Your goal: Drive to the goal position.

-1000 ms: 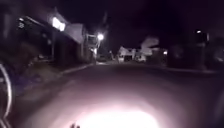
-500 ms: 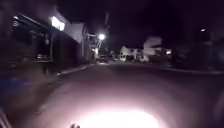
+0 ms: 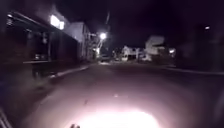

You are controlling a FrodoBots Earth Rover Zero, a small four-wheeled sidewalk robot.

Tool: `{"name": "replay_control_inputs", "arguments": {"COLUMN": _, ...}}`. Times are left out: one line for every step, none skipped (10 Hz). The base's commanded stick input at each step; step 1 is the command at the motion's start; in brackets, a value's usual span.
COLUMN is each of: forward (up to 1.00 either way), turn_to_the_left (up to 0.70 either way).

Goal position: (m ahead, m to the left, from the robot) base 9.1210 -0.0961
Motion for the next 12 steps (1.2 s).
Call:
{"name": "replay_control_inputs", "arguments": {"forward": 1.00, "turn_to_the_left": 0.00}}
{"name": "replay_control_inputs", "arguments": {"forward": 1.00, "turn_to_the_left": 0.00}}
{"name": "replay_control_inputs", "arguments": {"forward": 1.00, "turn_to_the_left": 0.00}}
{"name": "replay_control_inputs", "arguments": {"forward": 1.00, "turn_to_the_left": 0.00}}
{"name": "replay_control_inputs", "arguments": {"forward": 1.00, "turn_to_the_left": 0.00}}
{"name": "replay_control_inputs", "arguments": {"forward": 1.00, "turn_to_the_left": 0.00}}
{"name": "replay_control_inputs", "arguments": {"forward": 1.00, "turn_to_the_left": 0.00}}
{"name": "replay_control_inputs", "arguments": {"forward": 1.00, "turn_to_the_left": 0.00}}
{"name": "replay_control_inputs", "arguments": {"forward": 1.00, "turn_to_the_left": 0.00}}
{"name": "replay_control_inputs", "arguments": {"forward": 1.00, "turn_to_the_left": 0.00}}
{"name": "replay_control_inputs", "arguments": {"forward": 1.00, "turn_to_the_left": 0.00}}
{"name": "replay_control_inputs", "arguments": {"forward": 1.00, "turn_to_the_left": 0.00}}
